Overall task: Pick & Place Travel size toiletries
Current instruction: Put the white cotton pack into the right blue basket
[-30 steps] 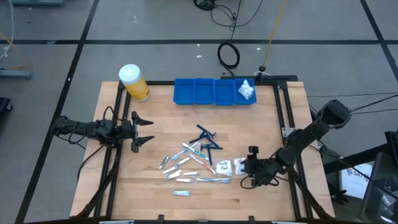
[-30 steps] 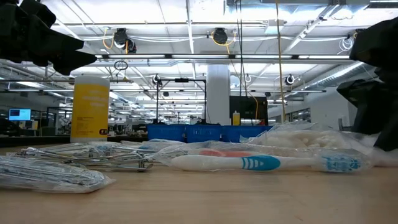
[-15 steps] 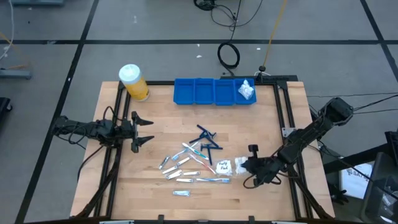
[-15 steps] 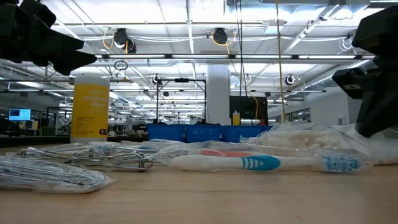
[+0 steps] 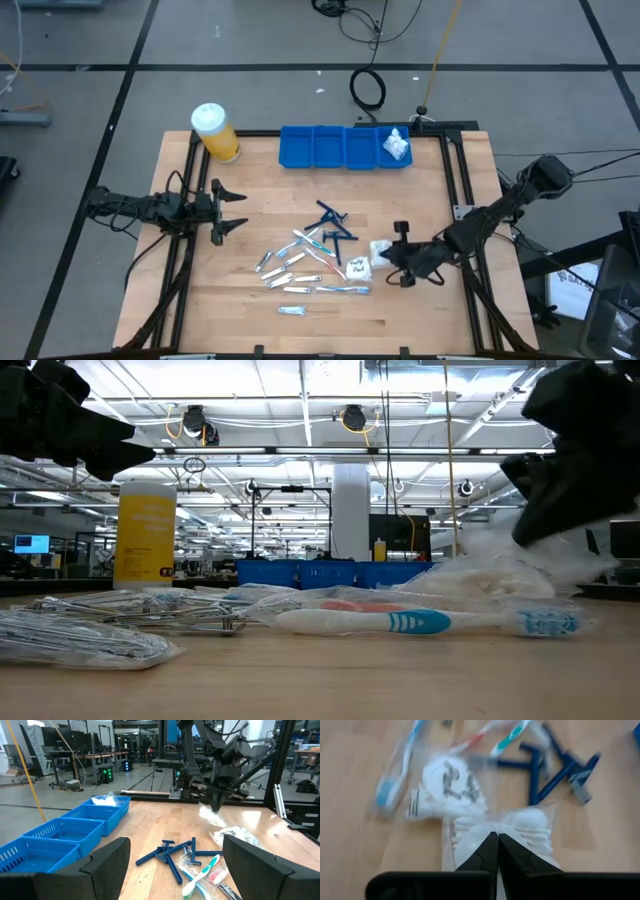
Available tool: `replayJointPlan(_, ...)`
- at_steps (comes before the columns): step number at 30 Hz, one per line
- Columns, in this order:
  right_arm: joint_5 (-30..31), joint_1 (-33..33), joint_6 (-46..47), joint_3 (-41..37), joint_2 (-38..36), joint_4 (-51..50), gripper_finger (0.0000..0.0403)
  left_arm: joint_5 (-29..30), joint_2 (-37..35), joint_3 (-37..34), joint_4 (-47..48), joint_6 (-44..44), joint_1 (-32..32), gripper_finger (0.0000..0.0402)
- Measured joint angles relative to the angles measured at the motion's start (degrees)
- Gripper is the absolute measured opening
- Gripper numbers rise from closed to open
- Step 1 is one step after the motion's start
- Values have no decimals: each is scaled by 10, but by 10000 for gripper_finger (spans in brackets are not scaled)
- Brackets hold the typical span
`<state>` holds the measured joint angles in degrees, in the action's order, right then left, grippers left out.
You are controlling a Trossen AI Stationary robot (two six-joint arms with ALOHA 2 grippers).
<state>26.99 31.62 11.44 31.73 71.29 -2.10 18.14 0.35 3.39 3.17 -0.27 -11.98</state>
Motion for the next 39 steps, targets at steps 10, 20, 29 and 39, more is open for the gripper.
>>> replayJointPlan(10,0,-110,-135,0,-110,95,1,0,0,0,0,0,0,310)
replayJointPlan(20,-2,-287,-197,0,-169,113,1,0,0,0,0,0,0,310)
replayJointPlan(29,-123,-490,-182,0,-132,209,0,0,0,0,0,0,0,310)
replayJointPlan(39,-124,-670,-105,0,-51,241,0,0,0,0,0,0,0,310)
